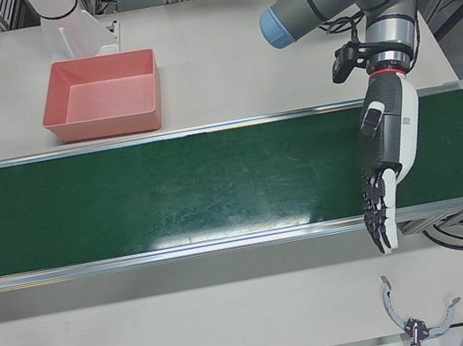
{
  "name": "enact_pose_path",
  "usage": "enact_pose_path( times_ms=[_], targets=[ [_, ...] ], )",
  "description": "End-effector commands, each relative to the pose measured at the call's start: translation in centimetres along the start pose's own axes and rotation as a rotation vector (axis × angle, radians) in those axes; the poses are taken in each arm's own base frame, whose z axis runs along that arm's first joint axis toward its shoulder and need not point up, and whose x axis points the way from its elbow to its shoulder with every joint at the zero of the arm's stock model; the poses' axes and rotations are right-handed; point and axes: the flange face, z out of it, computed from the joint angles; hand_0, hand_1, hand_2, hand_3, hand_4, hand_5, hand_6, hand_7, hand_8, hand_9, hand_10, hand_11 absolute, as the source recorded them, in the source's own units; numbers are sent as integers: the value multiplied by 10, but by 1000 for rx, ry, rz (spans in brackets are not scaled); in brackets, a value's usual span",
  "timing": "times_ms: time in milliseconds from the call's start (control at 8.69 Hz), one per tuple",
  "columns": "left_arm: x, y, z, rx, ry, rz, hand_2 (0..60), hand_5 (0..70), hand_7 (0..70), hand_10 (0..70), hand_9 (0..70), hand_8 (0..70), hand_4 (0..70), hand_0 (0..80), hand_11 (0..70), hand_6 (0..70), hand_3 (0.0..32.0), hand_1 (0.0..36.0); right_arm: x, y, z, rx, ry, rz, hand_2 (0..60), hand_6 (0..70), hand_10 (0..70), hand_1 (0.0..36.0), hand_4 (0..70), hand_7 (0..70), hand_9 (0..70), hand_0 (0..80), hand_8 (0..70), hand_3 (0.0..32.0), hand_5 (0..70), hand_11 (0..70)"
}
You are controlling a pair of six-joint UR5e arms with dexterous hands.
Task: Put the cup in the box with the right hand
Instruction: 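Lift the cup off the belt and carry it toward the pink tray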
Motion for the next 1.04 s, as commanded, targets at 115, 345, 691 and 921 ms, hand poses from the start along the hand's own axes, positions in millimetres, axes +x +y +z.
enact_pose_path(
  times_ms=[115, 345, 691, 921],
  targets=[
    [1, 0, 0, 0, 1, 0, 0, 0, 0, 0, 0, 0, 0, 0, 0, 0, 0, 0, -47, 123, -57, -291, 54, 108, 532, 202, 103, 188, 700, 700, 400, 477, 180, 0, 12, 141],
    [1, 0, 0, 0, 1, 0, 0, 0, 0, 0, 0, 0, 0, 0, 0, 0, 0, 0, -48, 193, -106, -467, 103, 93, 510, 287, 262, 143, 700, 700, 591, 461, 346, 0, 32, 367],
    [1, 0, 0, 0, 1, 0, 0, 0, 0, 0, 0, 0, 0, 0, 0, 0, 0, 0, 23, 282, -184, -633, 211, 31, 463, 354, 404, 98, 700, 700, 700, 434, 456, 0, 46, 549],
    [0, 0, 0, 0, 0, 0, 0, 0, 0, 0, 0, 0, 0, 0, 0, 0, 0, 0, 98, 300, -220, -694, 242, 6, 450, 347, 411, 92, 700, 700, 700, 430, 453, 0, 45, 559]
  ],
)
